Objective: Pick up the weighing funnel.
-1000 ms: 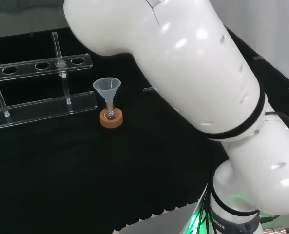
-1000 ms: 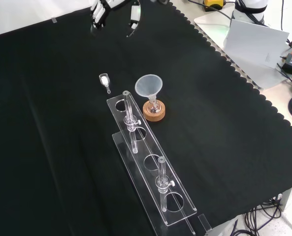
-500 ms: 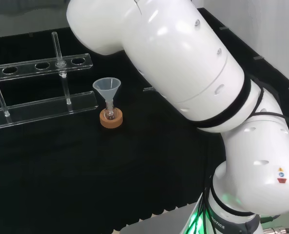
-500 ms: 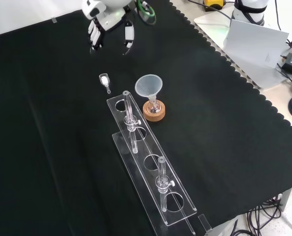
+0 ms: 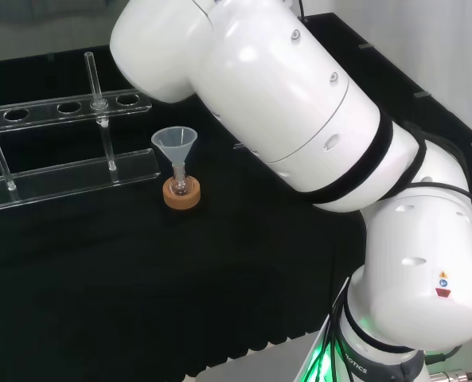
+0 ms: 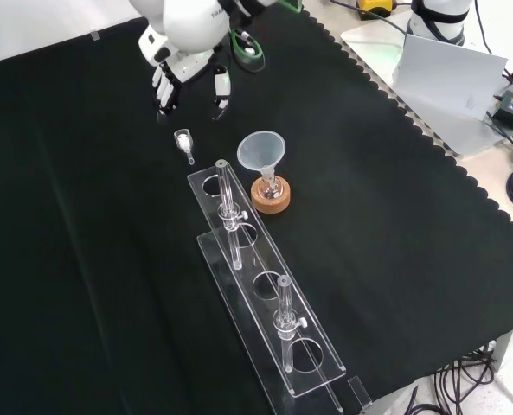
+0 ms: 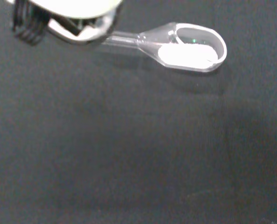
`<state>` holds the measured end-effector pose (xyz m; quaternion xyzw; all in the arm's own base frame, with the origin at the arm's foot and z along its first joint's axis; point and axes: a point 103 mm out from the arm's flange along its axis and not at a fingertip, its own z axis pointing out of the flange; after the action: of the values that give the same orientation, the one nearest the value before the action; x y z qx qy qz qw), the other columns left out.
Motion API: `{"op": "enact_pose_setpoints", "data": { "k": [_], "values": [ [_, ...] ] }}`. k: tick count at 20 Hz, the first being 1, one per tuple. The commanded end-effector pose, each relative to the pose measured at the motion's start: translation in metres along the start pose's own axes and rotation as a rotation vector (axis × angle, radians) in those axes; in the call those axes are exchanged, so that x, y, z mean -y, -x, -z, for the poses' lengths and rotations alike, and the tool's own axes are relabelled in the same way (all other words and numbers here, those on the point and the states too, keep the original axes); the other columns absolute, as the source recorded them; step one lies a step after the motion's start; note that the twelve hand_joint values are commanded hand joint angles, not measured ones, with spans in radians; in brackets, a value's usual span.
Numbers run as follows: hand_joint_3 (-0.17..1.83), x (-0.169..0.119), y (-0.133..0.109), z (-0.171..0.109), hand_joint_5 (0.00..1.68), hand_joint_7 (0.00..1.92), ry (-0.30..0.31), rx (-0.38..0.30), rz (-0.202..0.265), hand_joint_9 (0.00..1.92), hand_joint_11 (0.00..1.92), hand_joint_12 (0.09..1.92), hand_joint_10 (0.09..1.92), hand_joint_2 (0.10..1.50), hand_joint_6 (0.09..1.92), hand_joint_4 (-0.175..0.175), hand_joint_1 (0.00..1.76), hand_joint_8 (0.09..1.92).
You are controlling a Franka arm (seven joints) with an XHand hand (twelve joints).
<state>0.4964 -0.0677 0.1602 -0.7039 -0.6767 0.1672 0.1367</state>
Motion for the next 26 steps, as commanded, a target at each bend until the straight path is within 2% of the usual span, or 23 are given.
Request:
{"op": "enact_pose_setpoints", "data": {
  "k": [1,8,14,26],
  "values": [
    [0.60,-0.018,0.010,-0.021,0.61,0.52,-0.015,0.012,0.007,0.80,0.52,1.26,0.52,0.56,0.10,-0.052,0.97,0.69],
    [0.62,-0.024,0.025,-0.043,0.59,0.50,-0.021,0.019,-0.005,0.77,0.51,1.26,0.52,0.55,0.10,-0.054,0.97,0.69],
    [0.63,-0.028,0.033,-0.052,0.57,0.47,0.006,0.010,-0.016,0.74,0.50,1.26,0.51,0.55,0.09,-0.054,0.96,0.69],
    [0.66,-0.040,0.037,-0.069,0.59,0.45,0.033,0.006,-0.034,0.71,0.49,1.27,0.55,0.54,0.11,-0.049,0.95,0.72]
  ]
}}
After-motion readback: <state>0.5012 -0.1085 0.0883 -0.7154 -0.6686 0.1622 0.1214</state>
